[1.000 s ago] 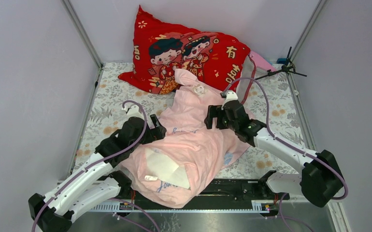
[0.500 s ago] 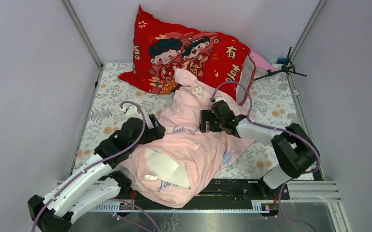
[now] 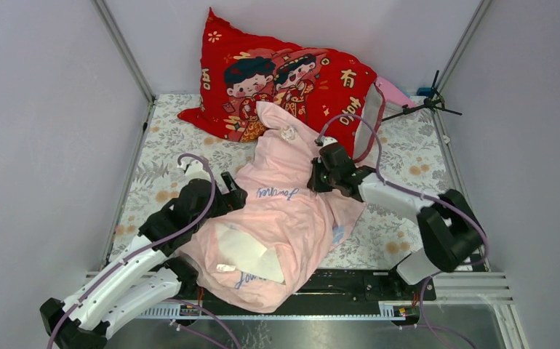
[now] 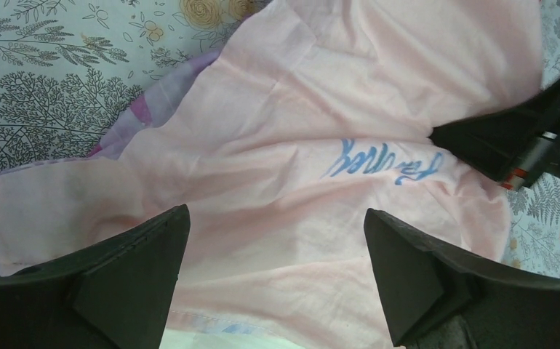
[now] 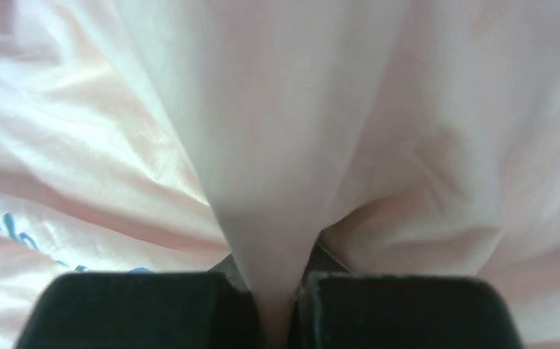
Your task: Remove the pillowcase from the pillow
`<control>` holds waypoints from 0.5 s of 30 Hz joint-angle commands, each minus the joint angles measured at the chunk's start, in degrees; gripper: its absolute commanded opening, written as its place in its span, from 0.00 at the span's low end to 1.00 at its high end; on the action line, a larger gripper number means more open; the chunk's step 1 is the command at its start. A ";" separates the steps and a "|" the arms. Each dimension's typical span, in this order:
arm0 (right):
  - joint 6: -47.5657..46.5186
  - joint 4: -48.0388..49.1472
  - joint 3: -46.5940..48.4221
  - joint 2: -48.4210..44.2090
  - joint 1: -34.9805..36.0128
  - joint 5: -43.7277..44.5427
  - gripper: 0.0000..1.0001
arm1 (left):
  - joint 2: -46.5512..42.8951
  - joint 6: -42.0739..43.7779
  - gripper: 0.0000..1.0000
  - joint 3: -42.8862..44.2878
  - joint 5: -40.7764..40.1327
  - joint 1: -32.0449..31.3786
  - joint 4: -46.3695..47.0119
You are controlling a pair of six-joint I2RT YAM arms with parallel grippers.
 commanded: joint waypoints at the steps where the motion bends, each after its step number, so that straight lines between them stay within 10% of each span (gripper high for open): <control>1: -2.57 -1.79 -0.95 -13.02 0.78 10.65 0.00 | -0.92 -0.24 0.99 -0.47 -1.50 0.27 1.83; 13: 0.33 1.10 -9.53 -41.53 0.02 55.49 0.01 | 1.09 0.41 0.99 -0.68 1.05 0.29 3.71; 15: -0.04 0.96 -10.34 -42.13 0.09 52.22 0.46 | 2.32 0.54 0.99 -0.60 1.80 0.27 4.22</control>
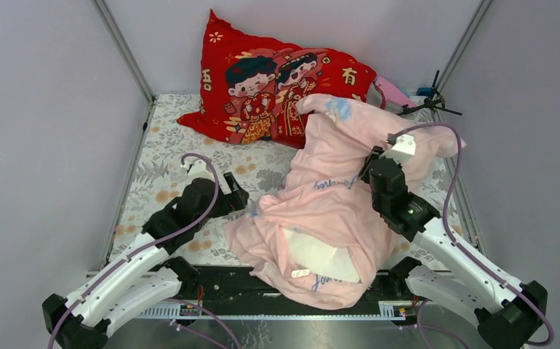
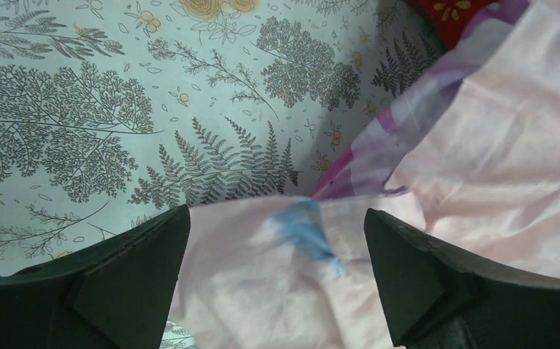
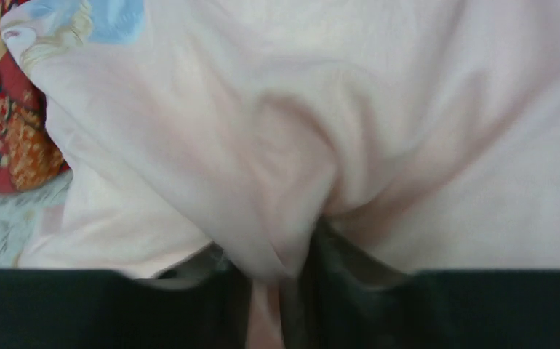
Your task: Remove the pillowcase from the pillow
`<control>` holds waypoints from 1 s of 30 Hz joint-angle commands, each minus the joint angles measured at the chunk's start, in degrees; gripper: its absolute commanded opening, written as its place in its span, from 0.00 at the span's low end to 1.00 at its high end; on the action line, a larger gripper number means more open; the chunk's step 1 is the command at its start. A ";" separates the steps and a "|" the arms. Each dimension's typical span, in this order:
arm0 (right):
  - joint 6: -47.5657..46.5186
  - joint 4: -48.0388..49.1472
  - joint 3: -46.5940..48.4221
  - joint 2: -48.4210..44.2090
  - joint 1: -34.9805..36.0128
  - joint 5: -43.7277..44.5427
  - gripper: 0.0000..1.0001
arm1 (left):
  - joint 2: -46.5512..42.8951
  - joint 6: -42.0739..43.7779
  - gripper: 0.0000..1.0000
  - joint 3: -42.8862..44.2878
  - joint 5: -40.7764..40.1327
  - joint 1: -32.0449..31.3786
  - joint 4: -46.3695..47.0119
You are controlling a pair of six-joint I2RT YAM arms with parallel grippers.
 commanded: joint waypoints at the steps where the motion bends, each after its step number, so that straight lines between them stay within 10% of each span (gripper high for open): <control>1: 0.39 7.10 -0.71 -2.20 -0.48 6.90 0.77 | 2.35 0.54 0.99 -0.03 1.95 0.27 4.03; 3: -2.21 7.56 -0.95 -2.31 -0.54 -1.25 0.99 | 3.33 0.85 0.99 -0.28 3.37 0.27 5.11; 15: -13.76 -12.98 12.45 11.00 1.33 -49.09 0.86 | 10.79 2.44 0.94 -3.59 19.28 0.27 13.98; 30: -20.79 -11.18 9.55 21.28 13.75 -48.66 0.79 | 14.82 -0.13 0.71 -9.99 24.73 0.86 22.22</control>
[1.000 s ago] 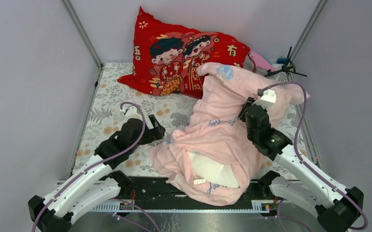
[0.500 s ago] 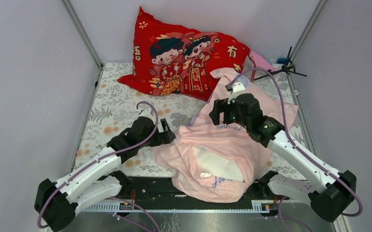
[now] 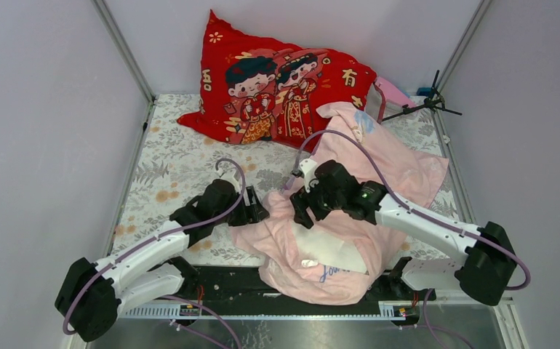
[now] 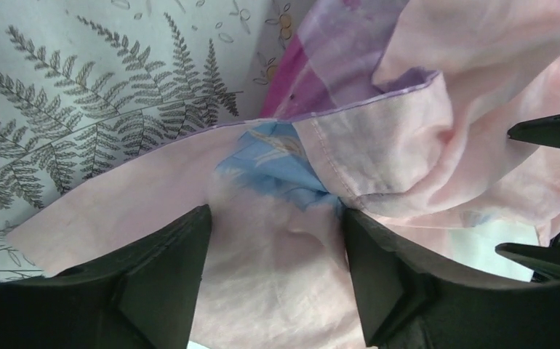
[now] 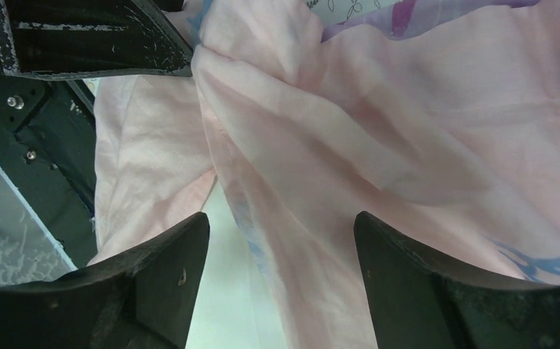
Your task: Remove the pillowcase from the pillow
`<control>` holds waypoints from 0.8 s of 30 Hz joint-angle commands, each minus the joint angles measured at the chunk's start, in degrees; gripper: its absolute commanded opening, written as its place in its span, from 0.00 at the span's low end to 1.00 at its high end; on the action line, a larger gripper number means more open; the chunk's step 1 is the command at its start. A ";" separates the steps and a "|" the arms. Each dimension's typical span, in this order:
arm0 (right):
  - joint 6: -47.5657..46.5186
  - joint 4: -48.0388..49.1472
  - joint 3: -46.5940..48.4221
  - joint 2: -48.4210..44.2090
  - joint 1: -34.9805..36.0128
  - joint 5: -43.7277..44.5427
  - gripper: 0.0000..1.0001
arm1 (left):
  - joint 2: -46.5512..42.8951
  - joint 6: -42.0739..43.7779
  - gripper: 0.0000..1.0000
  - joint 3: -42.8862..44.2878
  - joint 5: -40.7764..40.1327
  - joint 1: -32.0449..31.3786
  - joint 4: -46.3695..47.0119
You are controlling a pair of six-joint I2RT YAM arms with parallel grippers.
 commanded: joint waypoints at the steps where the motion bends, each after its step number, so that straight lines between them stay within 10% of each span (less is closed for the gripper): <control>1: -1.95 1.28 0.31 2.63 0.90 0.95 0.76 | 1.30 -1.43 0.68 -2.99 2.94 0.81 6.86; 5: 0.37 5.64 -0.35 3.35 0.91 4.11 0.46 | 3.75 -0.33 0.49 -4.21 4.08 1.21 9.82; 8: 4.18 10.59 -1.92 1.74 0.89 8.34 0.07 | 5.49 2.52 0.02 -3.78 3.43 1.22 11.05; 9: 5.43 12.91 -2.97 0.31 0.88 9.42 0.00 | 6.08 3.26 0.00 -3.46 2.64 1.22 10.97; 24: 8.75 21.73 -7.23 -14.86 0.89 30.70 0.00 | 24.97 15.66 0.00 31.79 -10.68 1.54 9.70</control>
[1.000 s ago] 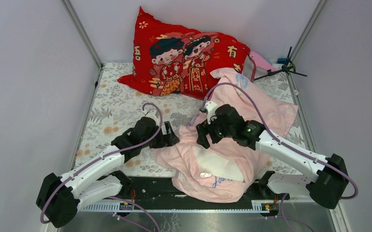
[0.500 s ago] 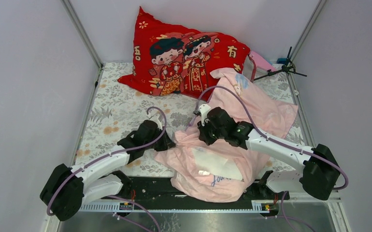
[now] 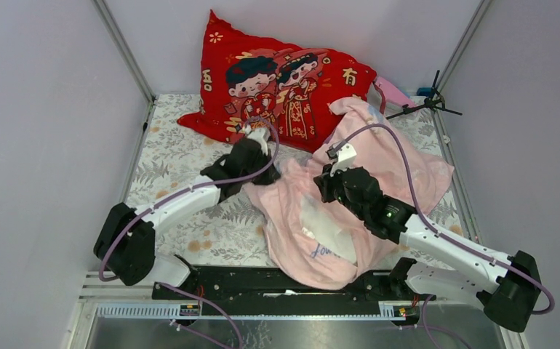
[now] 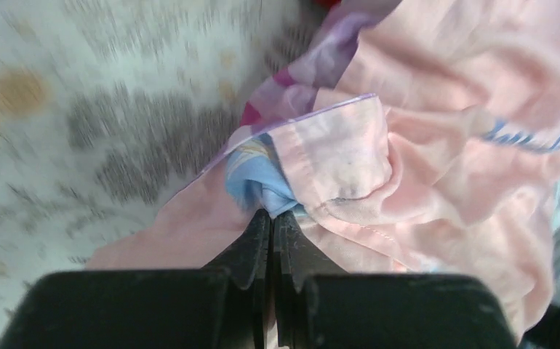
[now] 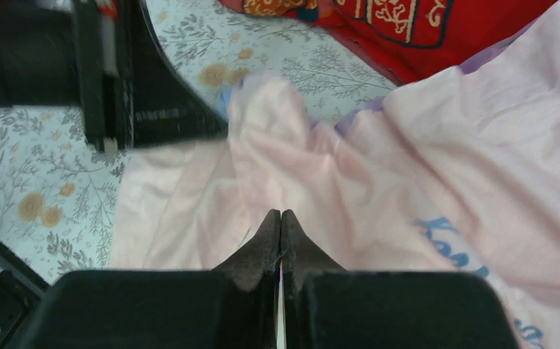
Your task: Remove the pillowcase from the pillow
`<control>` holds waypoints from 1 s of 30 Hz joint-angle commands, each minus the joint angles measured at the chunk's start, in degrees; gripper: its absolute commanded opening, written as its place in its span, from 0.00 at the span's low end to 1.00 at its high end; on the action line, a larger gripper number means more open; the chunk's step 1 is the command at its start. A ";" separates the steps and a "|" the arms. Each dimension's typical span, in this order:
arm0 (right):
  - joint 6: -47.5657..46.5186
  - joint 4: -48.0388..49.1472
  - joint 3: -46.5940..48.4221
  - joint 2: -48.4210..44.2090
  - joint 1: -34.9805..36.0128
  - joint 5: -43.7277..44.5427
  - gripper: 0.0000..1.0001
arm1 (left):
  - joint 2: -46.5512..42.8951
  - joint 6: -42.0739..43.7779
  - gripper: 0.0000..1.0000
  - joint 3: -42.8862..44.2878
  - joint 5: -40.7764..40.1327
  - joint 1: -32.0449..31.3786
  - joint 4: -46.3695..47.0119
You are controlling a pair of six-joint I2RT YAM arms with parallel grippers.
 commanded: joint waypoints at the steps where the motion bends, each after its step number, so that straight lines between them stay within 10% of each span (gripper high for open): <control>1: 0.76 0.61 2.72 -1.57 0.38 6.10 0.00 | -0.44 5.52 0.00 12.84 -12.44 1.08 2.07; 6: 1.29 0.97 2.33 0.08 0.43 4.68 0.00 | -1.38 3.33 0.06 14.26 -17.60 6.79 -2.73; 9: 2.25 0.54 3.02 3.15 0.39 3.45 0.00 | -1.86 1.78 0.77 12.91 -22.09 7.37 -5.72; 10: 2.58 0.17 3.44 4.13 0.35 3.64 0.00 | -2.58 0.97 0.84 12.05 -23.33 7.37 -6.44; 20: 3.94 2.06 2.64 7.06 0.38 4.84 0.00 | -20.33 -6.20 0.87 -2.85 -7.33 5.73 -0.76; 30: 4.06 2.98 1.73 7.17 0.38 4.23 0.00 | -10.55 -8.49 0.78 1.11 -0.84 -9.46 4.21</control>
